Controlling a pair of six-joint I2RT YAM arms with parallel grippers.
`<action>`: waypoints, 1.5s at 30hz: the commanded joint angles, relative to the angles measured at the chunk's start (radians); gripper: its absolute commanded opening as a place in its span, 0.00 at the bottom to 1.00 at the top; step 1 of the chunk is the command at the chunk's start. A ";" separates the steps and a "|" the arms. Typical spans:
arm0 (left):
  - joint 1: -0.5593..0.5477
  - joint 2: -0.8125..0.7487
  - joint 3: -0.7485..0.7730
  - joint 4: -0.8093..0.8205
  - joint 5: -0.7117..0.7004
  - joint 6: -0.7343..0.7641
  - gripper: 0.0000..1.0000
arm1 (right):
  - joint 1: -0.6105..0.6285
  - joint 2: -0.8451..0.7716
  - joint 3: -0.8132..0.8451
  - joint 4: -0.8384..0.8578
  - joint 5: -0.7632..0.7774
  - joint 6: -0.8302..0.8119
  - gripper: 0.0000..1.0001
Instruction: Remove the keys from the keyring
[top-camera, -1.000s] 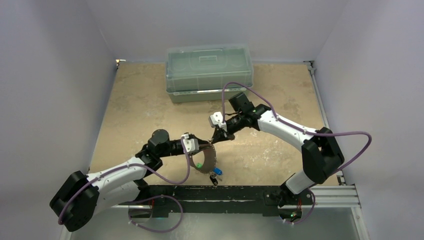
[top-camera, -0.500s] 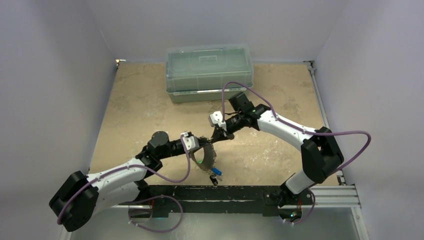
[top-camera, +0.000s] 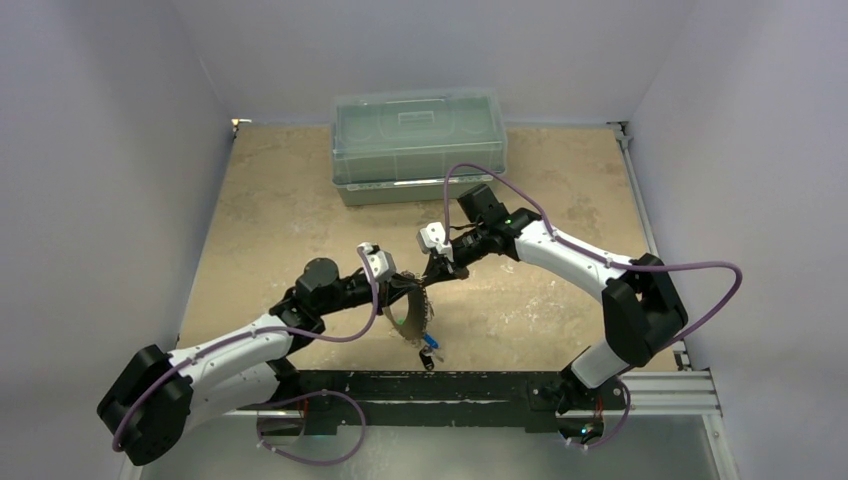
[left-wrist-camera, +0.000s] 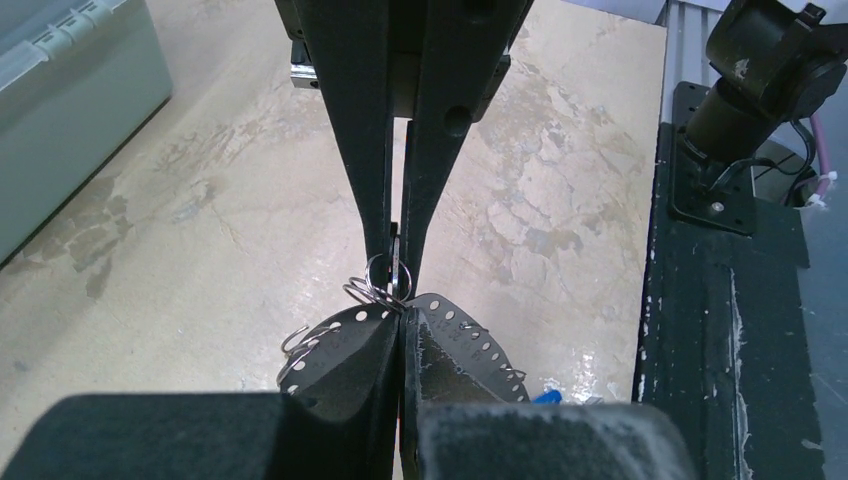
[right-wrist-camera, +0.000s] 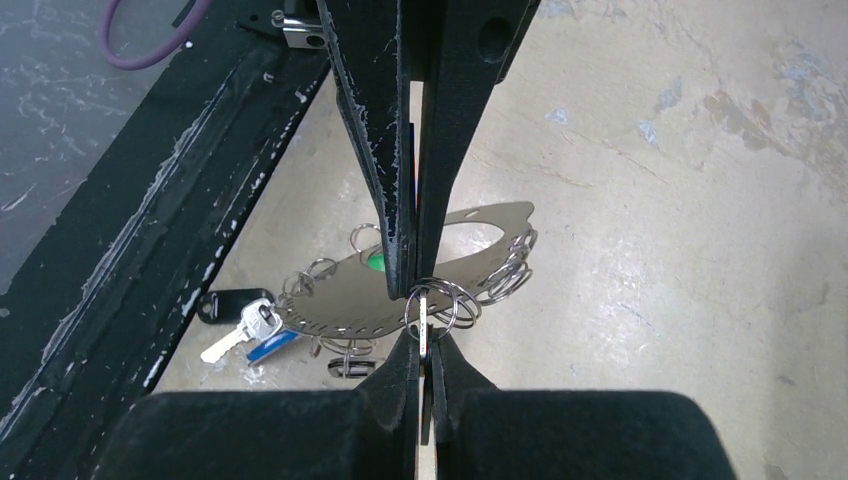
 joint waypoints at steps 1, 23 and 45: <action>0.006 0.007 0.070 0.087 0.006 -0.058 0.00 | 0.015 -0.011 0.009 -0.019 -0.037 -0.004 0.00; 0.128 0.120 0.136 0.025 -0.044 -0.651 0.00 | 0.022 -0.029 0.002 -0.040 -0.032 -0.039 0.00; 0.251 0.097 0.128 -0.018 0.020 -0.635 0.16 | -0.050 -0.029 -0.013 0.041 -0.079 0.066 0.00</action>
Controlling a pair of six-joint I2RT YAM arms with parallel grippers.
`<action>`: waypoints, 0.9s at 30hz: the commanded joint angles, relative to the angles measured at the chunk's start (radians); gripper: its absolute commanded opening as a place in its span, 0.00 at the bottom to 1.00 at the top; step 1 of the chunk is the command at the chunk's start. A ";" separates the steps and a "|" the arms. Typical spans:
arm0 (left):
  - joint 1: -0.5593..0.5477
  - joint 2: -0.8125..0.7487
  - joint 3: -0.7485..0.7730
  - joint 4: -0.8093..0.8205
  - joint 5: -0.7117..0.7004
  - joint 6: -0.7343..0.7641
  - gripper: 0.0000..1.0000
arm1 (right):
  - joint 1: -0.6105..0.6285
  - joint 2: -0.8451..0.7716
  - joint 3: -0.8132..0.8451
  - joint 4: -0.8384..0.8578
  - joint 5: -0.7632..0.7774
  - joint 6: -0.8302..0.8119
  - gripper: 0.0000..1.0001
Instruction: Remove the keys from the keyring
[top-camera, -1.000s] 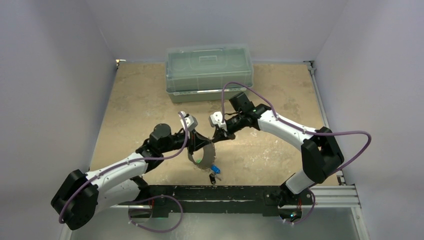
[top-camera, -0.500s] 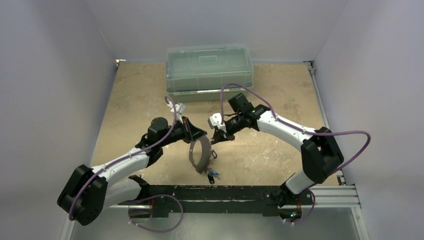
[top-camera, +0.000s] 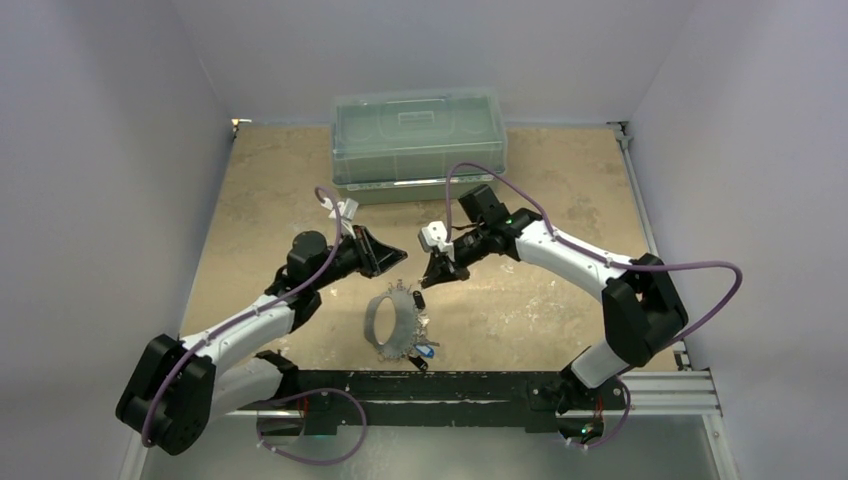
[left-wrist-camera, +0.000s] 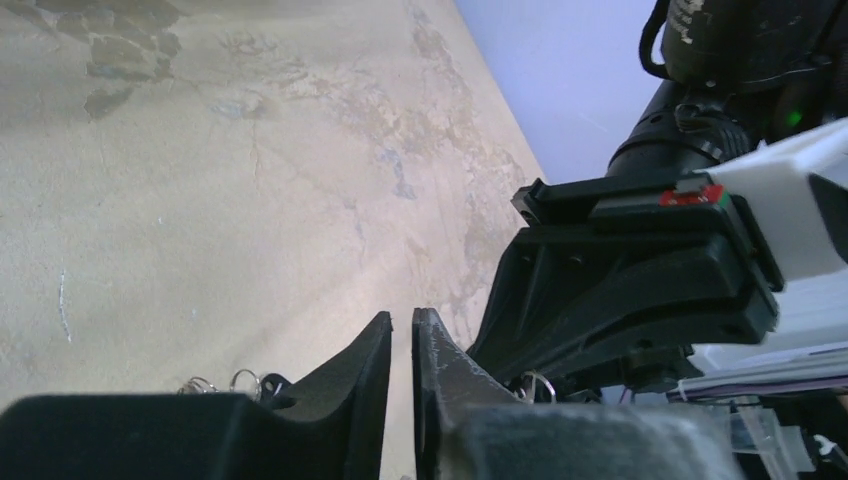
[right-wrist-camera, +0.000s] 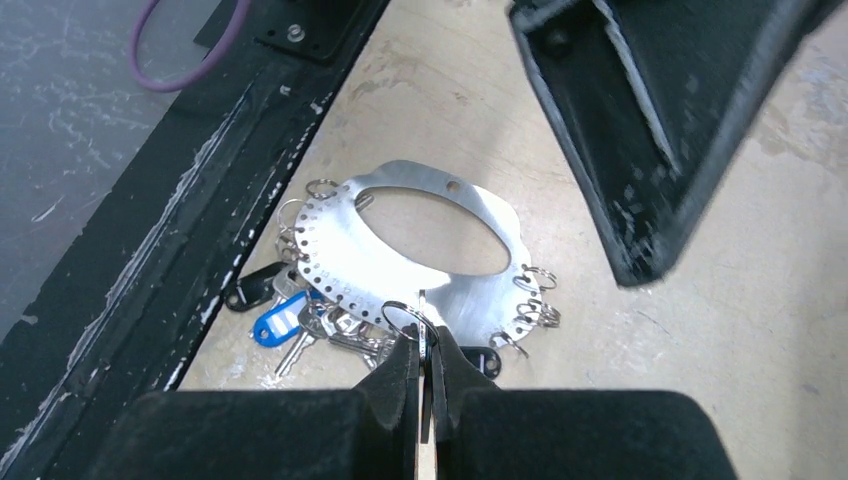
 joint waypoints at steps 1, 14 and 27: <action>0.031 -0.032 0.043 -0.050 0.055 0.173 0.20 | -0.065 -0.029 -0.008 0.053 -0.070 0.072 0.00; 0.095 0.008 0.348 -0.756 0.146 0.786 0.90 | -0.251 -0.069 -0.033 -0.013 0.017 0.188 0.00; 0.097 0.019 0.466 -1.177 -0.051 1.202 0.99 | -0.312 -0.095 -0.128 -0.166 0.537 0.130 0.00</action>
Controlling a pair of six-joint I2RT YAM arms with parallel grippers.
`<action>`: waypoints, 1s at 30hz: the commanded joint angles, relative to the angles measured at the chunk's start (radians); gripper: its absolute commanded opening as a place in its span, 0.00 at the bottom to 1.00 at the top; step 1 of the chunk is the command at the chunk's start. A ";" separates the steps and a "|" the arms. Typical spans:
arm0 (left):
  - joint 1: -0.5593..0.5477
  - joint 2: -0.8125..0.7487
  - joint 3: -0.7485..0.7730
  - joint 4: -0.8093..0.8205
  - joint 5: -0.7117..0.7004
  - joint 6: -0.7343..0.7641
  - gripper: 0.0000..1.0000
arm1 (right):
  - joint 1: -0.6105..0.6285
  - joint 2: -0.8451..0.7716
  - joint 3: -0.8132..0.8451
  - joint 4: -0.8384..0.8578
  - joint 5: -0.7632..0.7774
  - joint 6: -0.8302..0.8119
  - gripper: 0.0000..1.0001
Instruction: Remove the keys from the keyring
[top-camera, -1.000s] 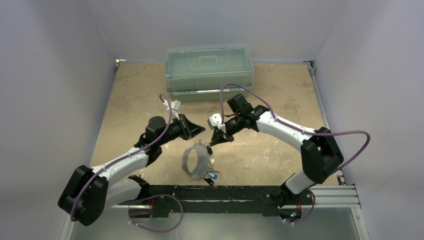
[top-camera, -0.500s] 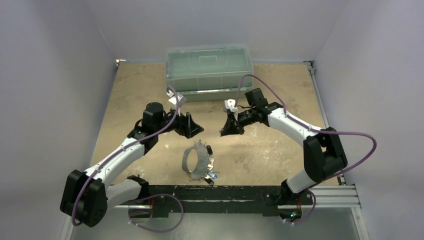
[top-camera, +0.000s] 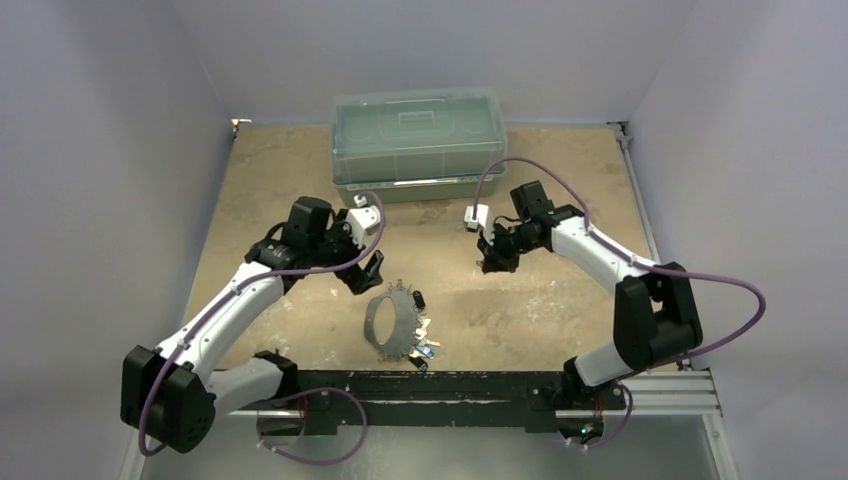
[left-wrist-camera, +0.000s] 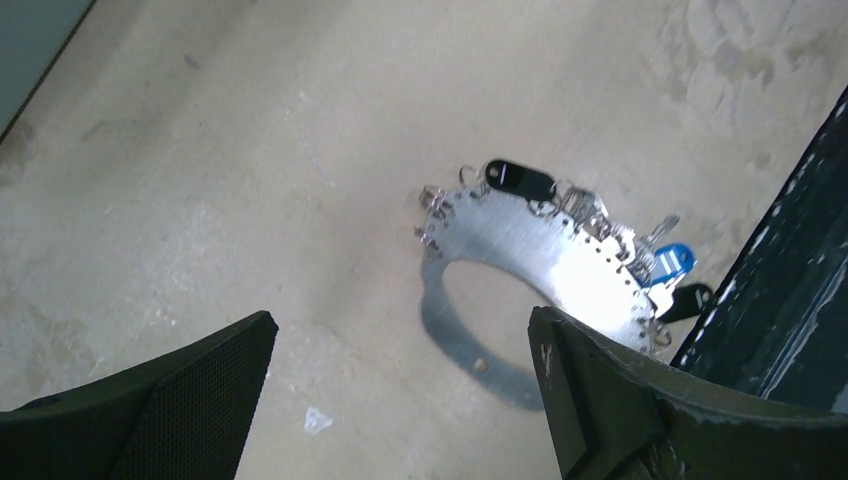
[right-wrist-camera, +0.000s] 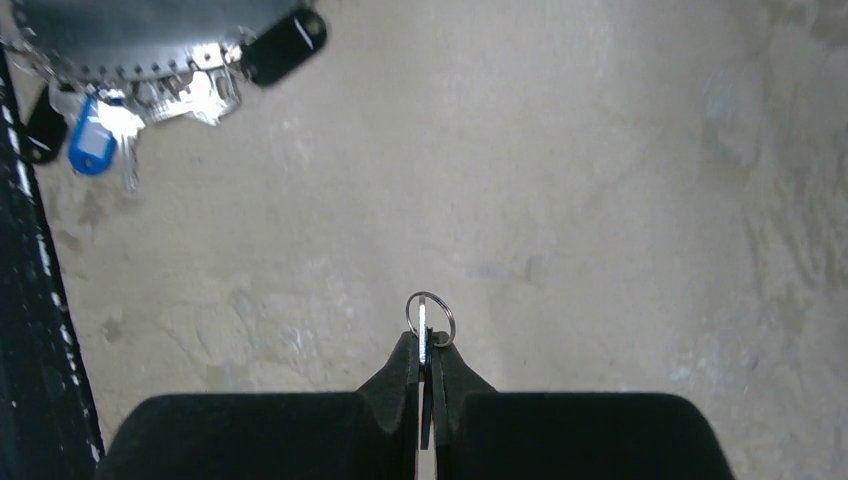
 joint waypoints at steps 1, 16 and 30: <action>0.006 0.017 0.050 -0.190 -0.104 0.190 0.99 | -0.004 -0.041 -0.061 -0.045 0.207 -0.032 0.00; 0.005 0.109 0.007 -0.109 -0.164 0.228 0.99 | -0.006 0.008 -0.155 -0.027 0.337 -0.005 0.23; -0.002 0.090 0.053 0.011 -0.347 0.001 0.98 | -0.022 -0.179 -0.185 0.097 0.274 0.163 0.93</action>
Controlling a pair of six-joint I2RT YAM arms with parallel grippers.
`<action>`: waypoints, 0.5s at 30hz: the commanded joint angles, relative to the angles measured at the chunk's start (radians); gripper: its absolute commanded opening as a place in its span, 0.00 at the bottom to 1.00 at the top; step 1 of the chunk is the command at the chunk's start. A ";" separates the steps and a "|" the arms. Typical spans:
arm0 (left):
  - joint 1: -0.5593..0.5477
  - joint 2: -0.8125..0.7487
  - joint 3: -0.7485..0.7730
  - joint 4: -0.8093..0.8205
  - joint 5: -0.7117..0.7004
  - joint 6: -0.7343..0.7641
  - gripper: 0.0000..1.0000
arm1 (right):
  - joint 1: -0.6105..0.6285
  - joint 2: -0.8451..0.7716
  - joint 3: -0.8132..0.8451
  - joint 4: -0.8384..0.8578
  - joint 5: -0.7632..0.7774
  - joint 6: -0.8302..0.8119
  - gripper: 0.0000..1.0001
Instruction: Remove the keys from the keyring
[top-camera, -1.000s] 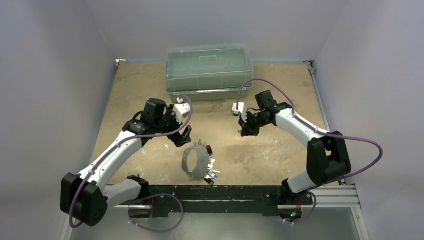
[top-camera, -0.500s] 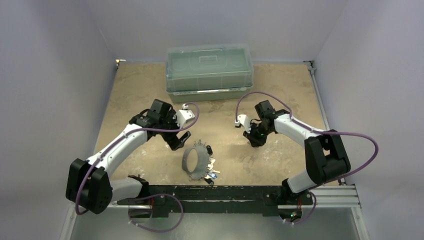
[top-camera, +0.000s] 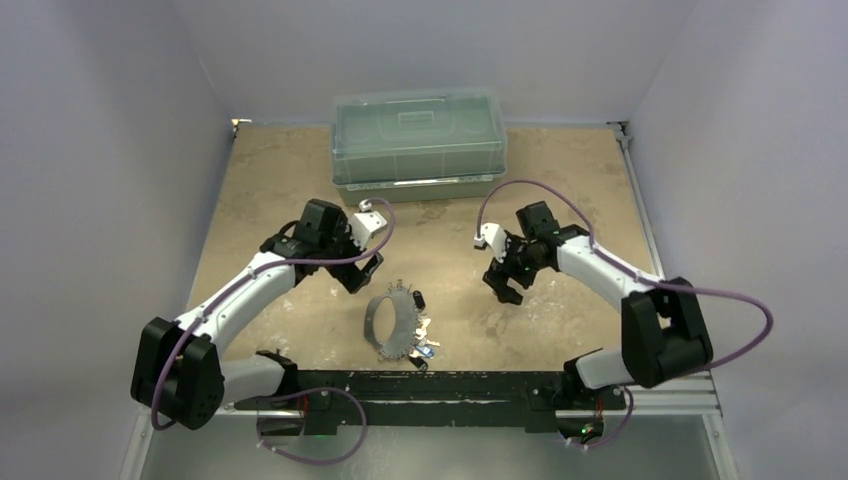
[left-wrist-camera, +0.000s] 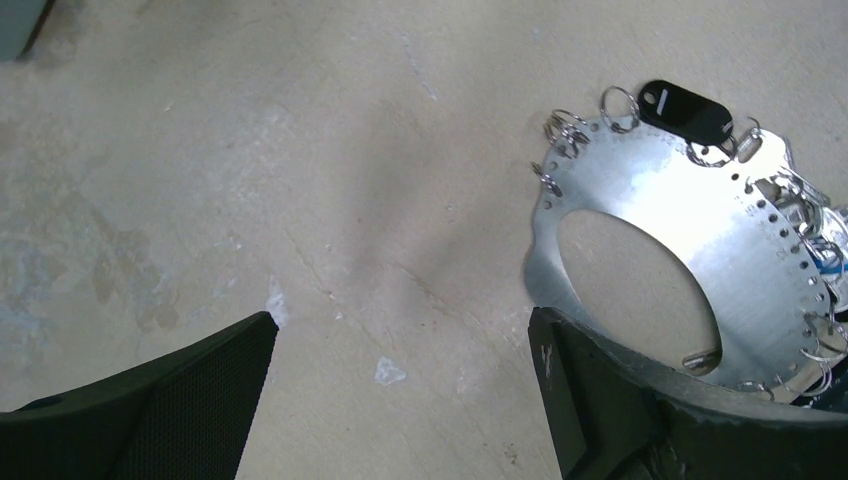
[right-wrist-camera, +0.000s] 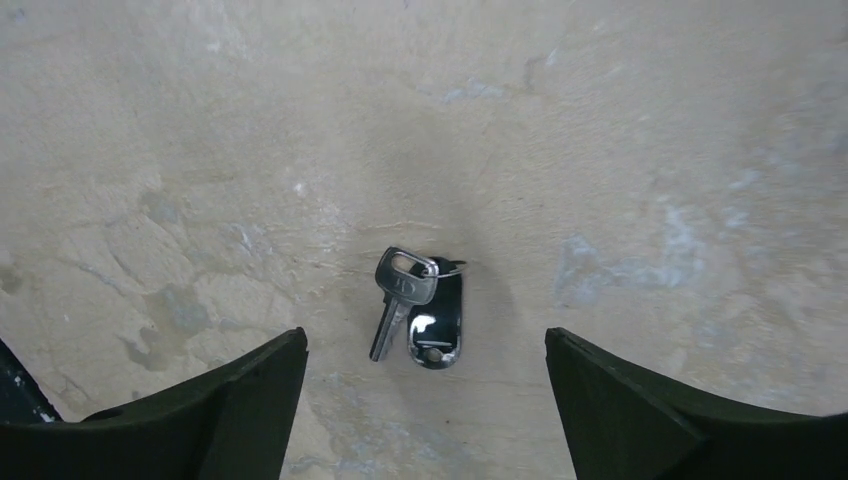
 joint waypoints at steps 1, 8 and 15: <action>0.000 -0.025 0.088 0.049 -0.143 -0.173 0.98 | -0.026 -0.143 0.007 0.114 -0.050 0.126 0.97; 0.267 0.011 0.236 -0.011 -0.033 -0.260 0.99 | -0.141 -0.258 0.032 0.268 -0.089 0.330 0.99; 0.429 0.067 0.368 -0.039 -0.101 -0.264 0.99 | -0.469 -0.217 0.102 0.327 -0.230 0.443 0.99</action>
